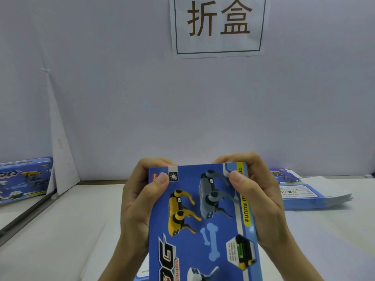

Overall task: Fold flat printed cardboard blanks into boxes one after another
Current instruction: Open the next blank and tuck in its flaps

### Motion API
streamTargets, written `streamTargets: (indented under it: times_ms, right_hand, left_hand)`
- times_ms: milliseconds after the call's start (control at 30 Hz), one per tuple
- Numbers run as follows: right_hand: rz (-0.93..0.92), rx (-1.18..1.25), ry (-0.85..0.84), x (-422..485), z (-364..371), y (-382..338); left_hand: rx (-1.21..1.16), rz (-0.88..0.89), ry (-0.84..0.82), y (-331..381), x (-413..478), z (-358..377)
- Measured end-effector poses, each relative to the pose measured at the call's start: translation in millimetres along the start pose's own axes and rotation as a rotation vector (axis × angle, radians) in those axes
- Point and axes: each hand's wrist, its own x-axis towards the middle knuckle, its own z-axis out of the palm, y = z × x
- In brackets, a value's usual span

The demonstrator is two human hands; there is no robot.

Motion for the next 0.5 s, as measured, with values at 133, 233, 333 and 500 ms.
streamTargets:
  times_ms: [133,233,333,500]
  right_hand:
    - [-0.024,-0.086,-0.01,2.0,-1.6,-1.1]
    - [0.088,-0.201,-0.073,7.2,-10.3,1.6]
    - [0.433,-0.32,-0.336,10.2,-26.0,4.5]
    - [0.489,-0.374,-0.385,12.7,-33.8,12.4]
  left_hand:
    - [-0.083,0.003,-0.035,6.2,0.6,0.7]
    - [0.003,0.155,0.025,5.4,4.3,-1.8]
    - [0.082,0.278,0.143,0.7,11.5,-13.0]
    - [0.245,0.017,-0.021,-0.8,26.6,-42.8]
